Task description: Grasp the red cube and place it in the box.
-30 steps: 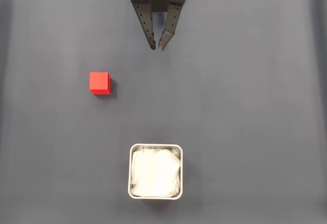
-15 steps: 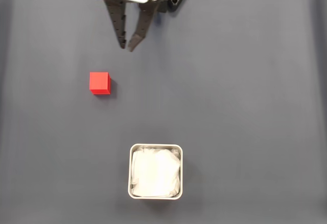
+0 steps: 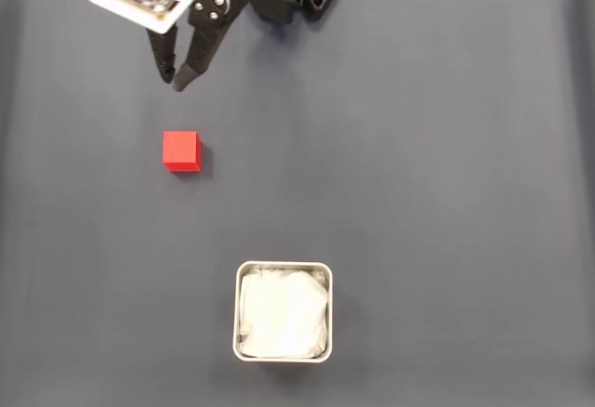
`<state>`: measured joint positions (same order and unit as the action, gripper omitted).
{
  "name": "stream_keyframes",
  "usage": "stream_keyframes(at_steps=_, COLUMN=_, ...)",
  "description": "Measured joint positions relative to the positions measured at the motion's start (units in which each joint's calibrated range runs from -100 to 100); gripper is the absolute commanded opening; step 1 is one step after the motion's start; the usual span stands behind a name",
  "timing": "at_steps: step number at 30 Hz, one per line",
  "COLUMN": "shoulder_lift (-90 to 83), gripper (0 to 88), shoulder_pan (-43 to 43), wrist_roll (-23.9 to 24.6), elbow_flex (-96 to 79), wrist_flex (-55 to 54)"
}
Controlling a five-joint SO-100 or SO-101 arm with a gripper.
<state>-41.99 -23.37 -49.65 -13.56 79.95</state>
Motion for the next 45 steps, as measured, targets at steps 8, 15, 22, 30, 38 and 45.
stream_keyframes(at_steps=8, shoulder_lift=1.8, gripper=5.7, shoulder_pan=-2.6, wrist_roll=-0.6, elbow_flex=-0.1, wrist_flex=0.0)
stream_keyframes(at_steps=15, shoulder_lift=2.5, gripper=12.4, shoulder_pan=-4.1, wrist_roll=-1.5, elbow_flex=-3.3, wrist_flex=-0.2)
stream_keyframes(at_steps=22, shoulder_lift=2.5, gripper=16.9, shoulder_pan=-5.2, wrist_roll=-2.4, elbow_flex=-8.8, wrist_flex=-3.4)
stream_keyframes(at_steps=30, shoulder_lift=3.4, gripper=20.6, shoulder_pan=-5.5, wrist_roll=-2.8, elbow_flex=-13.2, wrist_flex=-7.7)
stream_keyframes(at_steps=38, shoulder_lift=5.1, gripper=23.9, shoulder_pan=-5.7, wrist_roll=-3.0, elbow_flex=-16.5, wrist_flex=-13.1)
stream_keyframes(at_steps=45, shoulder_lift=6.2, gripper=25.2, shoulder_pan=-5.7, wrist_roll=-3.2, elbow_flex=-20.4, wrist_flex=-17.7)
